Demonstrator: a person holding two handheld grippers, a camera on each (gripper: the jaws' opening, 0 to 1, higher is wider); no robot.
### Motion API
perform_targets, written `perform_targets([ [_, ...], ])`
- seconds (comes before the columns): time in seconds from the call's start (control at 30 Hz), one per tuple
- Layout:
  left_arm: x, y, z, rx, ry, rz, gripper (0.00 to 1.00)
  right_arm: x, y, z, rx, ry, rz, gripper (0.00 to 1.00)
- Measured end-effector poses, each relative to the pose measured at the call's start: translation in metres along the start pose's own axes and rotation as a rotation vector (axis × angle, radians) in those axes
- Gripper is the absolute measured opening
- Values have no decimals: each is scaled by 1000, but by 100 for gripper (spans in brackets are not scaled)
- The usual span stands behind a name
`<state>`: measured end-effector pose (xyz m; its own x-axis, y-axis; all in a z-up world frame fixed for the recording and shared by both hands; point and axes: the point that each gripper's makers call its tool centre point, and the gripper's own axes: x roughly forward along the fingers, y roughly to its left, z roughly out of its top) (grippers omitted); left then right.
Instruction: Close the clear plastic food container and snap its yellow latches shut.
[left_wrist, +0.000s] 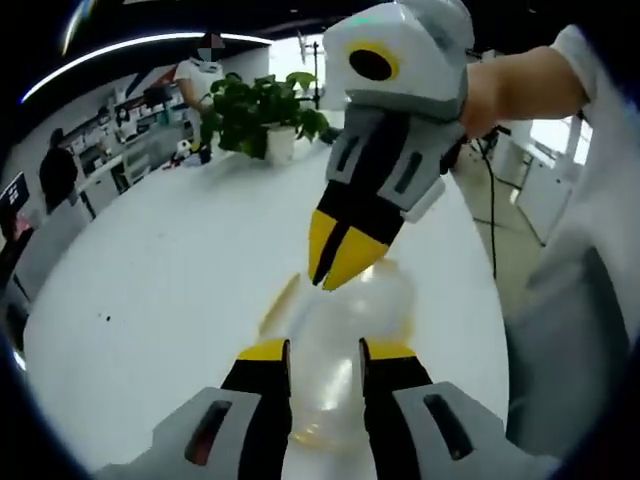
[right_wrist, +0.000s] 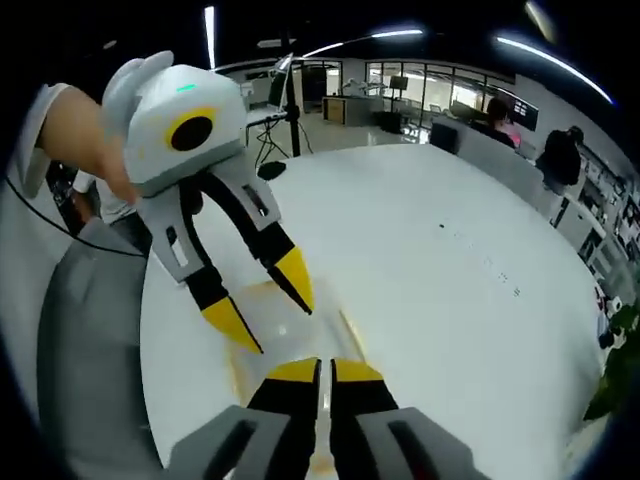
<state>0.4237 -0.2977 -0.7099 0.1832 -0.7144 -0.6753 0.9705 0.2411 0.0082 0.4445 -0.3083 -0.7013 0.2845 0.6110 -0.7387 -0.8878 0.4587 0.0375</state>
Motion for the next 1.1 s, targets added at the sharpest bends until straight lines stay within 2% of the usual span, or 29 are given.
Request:
perform_targets([
  [0.13,1,-11,0,19,8,-16,31,5,-1,1,-18,15,5,0],
  [0.27,-1,-21,0,77,16,-26,33,10,-6,2,-18,19,2,0],
  [0.33,0,-21,-2,111,30,-14,35,12,-8,2,-25,22,-3,1],
  [0.37,-1,-14,-7,171,65,26,35,13,-10,2,-23,27,-5,2],
  [0.4,-1,-12,-12,192,92,45,36,14,-11,1,-27,34,-7,3],
  [0.47,3,-18,-10,147,64,28,41,16,-17,-1,-56,53,-25,9],
  [0.57,2,-19,-9,166,57,40,41,17,-21,-1,-68,69,-22,17],
  [0.63,3,-20,-10,173,64,41,41,19,-19,-2,-78,86,16,17],
  [0.77,2,-25,-10,203,73,37,42,21,-18,-5,-125,113,73,28],
  [0.8,2,-25,-10,211,75,39,42,22,-16,-6,-91,112,92,31],
  [0.83,1,-26,-12,275,101,40,42,23,-10,-7,-43,117,140,32],
  [0.87,2,-26,-14,316,119,44,42,22,-4,-7,-34,120,185,33],
  [0.9,4,-30,-15,279,114,35,42,23,-1,-7,-45,122,212,33],
  [0.93,5,-31,-15,268,110,27,43,24,-8,-6,-80,123,183,36],
  [0.97,6,-30,-16,285,116,35,44,23,-9,-14,-119,179,190,37],
  [1.03,8,-26,-20,310,147,56,44,25,-5,-21,-184,237,222,38],
  [1.07,9,-27,-22,315,150,52,44,26,-5,-17,-173,217,217,38],
  [1.1,11,-26,-22,314,149,52,43,26,-4,-16,-180,230,233,38],
])
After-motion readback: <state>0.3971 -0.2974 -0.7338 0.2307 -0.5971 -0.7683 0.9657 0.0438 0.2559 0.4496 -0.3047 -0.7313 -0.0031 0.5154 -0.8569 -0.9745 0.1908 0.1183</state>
